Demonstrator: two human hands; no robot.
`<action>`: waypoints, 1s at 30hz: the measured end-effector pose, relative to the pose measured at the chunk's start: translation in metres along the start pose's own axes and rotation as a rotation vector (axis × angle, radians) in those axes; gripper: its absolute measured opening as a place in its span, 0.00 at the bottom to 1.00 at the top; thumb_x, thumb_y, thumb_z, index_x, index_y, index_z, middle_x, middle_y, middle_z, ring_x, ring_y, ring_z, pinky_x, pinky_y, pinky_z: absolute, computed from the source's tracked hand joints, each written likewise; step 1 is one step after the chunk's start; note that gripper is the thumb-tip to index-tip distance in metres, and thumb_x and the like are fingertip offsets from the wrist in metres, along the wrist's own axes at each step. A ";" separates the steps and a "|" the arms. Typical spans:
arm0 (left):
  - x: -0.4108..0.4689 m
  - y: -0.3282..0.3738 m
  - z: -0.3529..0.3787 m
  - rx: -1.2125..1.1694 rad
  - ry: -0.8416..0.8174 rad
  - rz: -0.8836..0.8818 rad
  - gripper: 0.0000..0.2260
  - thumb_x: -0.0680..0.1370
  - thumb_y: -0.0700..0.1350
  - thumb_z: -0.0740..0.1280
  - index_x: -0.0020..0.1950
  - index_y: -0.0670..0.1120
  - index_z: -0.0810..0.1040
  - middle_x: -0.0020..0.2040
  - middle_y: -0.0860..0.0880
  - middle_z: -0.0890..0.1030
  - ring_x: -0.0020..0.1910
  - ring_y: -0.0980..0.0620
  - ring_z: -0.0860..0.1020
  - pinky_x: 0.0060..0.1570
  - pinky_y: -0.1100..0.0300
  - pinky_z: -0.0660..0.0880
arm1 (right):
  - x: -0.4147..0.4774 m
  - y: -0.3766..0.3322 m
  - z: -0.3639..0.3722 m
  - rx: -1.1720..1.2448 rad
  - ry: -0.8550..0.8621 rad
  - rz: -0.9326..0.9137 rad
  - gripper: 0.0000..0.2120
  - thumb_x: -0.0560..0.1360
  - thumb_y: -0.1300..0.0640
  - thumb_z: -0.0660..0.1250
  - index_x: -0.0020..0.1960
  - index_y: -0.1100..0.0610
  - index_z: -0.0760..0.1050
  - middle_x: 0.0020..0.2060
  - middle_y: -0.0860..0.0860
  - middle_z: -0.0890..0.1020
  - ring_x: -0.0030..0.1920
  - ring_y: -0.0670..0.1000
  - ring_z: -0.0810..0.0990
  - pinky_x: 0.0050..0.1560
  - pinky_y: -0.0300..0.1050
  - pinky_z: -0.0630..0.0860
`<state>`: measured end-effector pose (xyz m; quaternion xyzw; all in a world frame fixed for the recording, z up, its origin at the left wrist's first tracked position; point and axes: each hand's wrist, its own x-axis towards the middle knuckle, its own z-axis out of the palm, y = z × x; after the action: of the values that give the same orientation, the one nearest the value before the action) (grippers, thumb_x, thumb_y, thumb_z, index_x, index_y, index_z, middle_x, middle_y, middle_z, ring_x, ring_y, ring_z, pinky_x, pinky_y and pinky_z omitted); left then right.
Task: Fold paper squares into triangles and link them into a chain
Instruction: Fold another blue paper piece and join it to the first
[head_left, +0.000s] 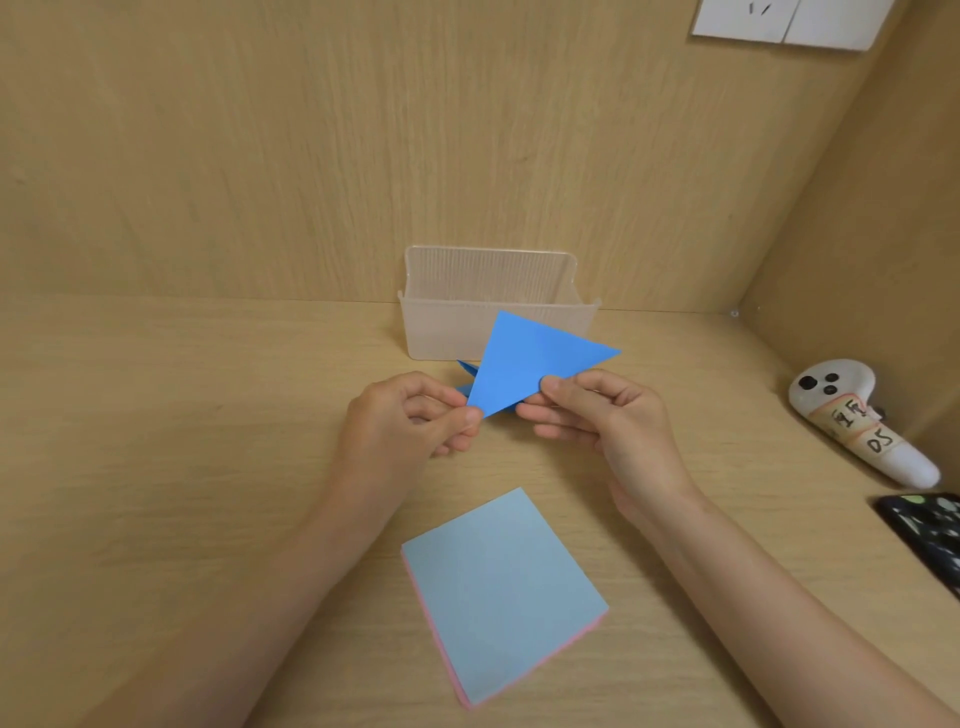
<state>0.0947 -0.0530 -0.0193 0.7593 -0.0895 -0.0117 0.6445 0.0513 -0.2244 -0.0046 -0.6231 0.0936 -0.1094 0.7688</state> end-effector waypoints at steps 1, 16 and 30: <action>0.000 -0.001 0.000 0.002 -0.001 0.010 0.06 0.70 0.37 0.74 0.41 0.42 0.78 0.30 0.50 0.83 0.28 0.56 0.80 0.32 0.67 0.76 | 0.000 0.000 0.000 0.004 0.002 0.001 0.03 0.72 0.65 0.70 0.43 0.65 0.77 0.38 0.60 0.85 0.42 0.56 0.85 0.38 0.41 0.81; 0.001 -0.005 -0.001 0.110 0.028 0.118 0.05 0.72 0.38 0.72 0.42 0.45 0.77 0.31 0.47 0.81 0.29 0.54 0.76 0.36 0.60 0.76 | 0.004 -0.002 -0.005 0.086 0.079 -0.054 0.03 0.74 0.65 0.68 0.42 0.63 0.75 0.36 0.58 0.85 0.37 0.52 0.85 0.34 0.38 0.79; -0.003 0.012 0.000 -0.181 -0.061 -0.100 0.08 0.76 0.45 0.68 0.52 0.44 0.81 0.40 0.47 0.85 0.35 0.54 0.82 0.30 0.62 0.78 | 0.004 -0.001 -0.010 -0.120 -0.348 0.142 0.04 0.72 0.65 0.68 0.41 0.62 0.73 0.36 0.59 0.83 0.30 0.51 0.83 0.29 0.38 0.75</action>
<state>0.0906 -0.0543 -0.0075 0.7007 -0.0698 -0.0751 0.7061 0.0527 -0.2349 -0.0052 -0.6692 0.0093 0.0600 0.7406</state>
